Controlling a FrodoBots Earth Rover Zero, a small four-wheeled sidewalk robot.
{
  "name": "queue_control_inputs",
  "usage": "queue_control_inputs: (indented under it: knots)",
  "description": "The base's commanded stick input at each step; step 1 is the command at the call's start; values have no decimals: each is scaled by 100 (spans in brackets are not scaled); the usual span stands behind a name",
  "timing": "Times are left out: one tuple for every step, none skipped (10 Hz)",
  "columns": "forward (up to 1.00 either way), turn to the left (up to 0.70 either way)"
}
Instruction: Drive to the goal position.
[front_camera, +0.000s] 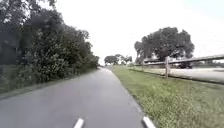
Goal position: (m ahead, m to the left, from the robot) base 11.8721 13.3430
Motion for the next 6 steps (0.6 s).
queue_control_inputs:
  knots:
    - [70, 14]
    - [70, 14]
    - [70, 14]
    - [70, 14]
    - [70, 14]
    - [70, 14]
